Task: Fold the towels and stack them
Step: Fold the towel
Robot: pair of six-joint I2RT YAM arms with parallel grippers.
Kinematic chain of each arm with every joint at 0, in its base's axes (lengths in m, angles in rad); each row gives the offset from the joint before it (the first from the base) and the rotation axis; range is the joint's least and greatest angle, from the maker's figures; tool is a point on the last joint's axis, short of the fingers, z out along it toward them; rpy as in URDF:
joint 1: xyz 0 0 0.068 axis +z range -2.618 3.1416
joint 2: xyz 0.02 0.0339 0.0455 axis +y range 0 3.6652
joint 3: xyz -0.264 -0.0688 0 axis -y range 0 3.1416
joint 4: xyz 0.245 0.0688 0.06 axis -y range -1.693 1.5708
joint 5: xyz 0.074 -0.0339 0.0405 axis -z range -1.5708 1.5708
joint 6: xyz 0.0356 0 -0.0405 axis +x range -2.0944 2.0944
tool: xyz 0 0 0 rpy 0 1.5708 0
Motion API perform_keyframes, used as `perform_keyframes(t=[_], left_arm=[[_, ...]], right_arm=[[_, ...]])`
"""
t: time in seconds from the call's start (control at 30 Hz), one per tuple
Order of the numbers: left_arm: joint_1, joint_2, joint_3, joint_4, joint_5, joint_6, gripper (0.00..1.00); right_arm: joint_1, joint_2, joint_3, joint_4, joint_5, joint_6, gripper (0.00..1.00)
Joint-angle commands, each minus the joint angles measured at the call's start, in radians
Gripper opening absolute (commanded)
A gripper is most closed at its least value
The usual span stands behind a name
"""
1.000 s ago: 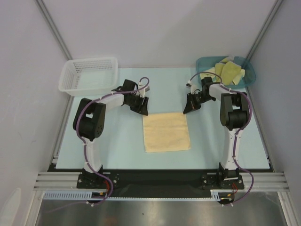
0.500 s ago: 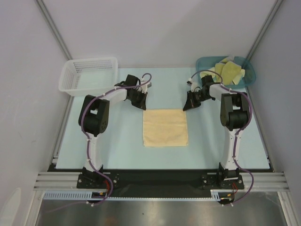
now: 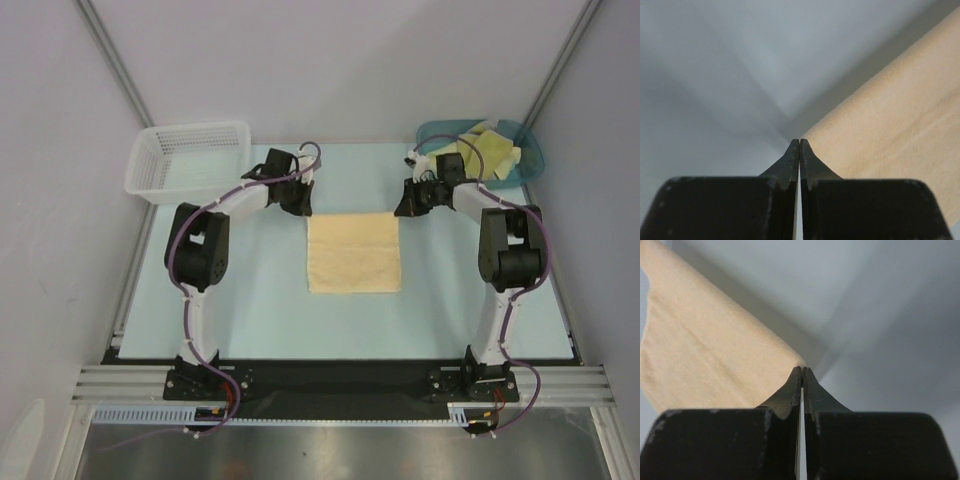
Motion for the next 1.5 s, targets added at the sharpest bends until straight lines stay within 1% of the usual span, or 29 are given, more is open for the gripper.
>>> perform_keyframes(t=[0.0,0.13,0.27,0.3,0.43,0.77,0.93,1.07,1.23,1.3,1.47], left_arm=[[0.004,-0.119,-0.058,0.086,-0.042,-0.031,0.00],[0.003,-0.173,-0.115,0.143,-0.013,-0.071,0.00],[-0.005,-0.225,-0.193,0.164,0.004,-0.084,0.00],[-0.008,-0.236,-0.207,0.169,0.003,-0.110,0.00],[-0.025,-0.305,-0.273,0.177,-0.007,-0.131,0.00],[-0.111,-0.425,-0.461,0.203,-0.074,-0.191,0.01],[-0.153,-0.486,-0.535,0.212,-0.132,-0.226,0.00],[-0.167,-0.530,-0.601,0.224,-0.154,-0.260,0.00],[-0.190,-0.558,-0.630,0.209,-0.175,-0.286,0.00],[-0.198,-0.573,-0.655,0.209,-0.185,-0.297,0.00],[-0.233,-0.613,-0.696,0.212,-0.204,-0.320,0.00]], right_arm=[[-0.008,-0.092,-0.061,0.139,0.026,0.027,0.00],[-0.007,-0.135,-0.102,0.178,0.038,0.052,0.00],[0.006,-0.189,-0.144,0.204,0.061,0.082,0.00],[0.009,-0.198,-0.151,0.196,0.078,0.087,0.00],[0.033,-0.260,-0.191,0.184,0.142,0.107,0.00],[0.085,-0.462,-0.404,0.190,0.292,0.196,0.00],[0.124,-0.526,-0.457,0.101,0.363,0.266,0.00],[0.148,-0.591,-0.515,0.075,0.397,0.309,0.00],[0.170,-0.639,-0.550,0.034,0.440,0.400,0.00],[0.170,-0.648,-0.564,0.001,0.450,0.423,0.00],[0.177,-0.692,-0.616,0.006,0.434,0.455,0.00]])
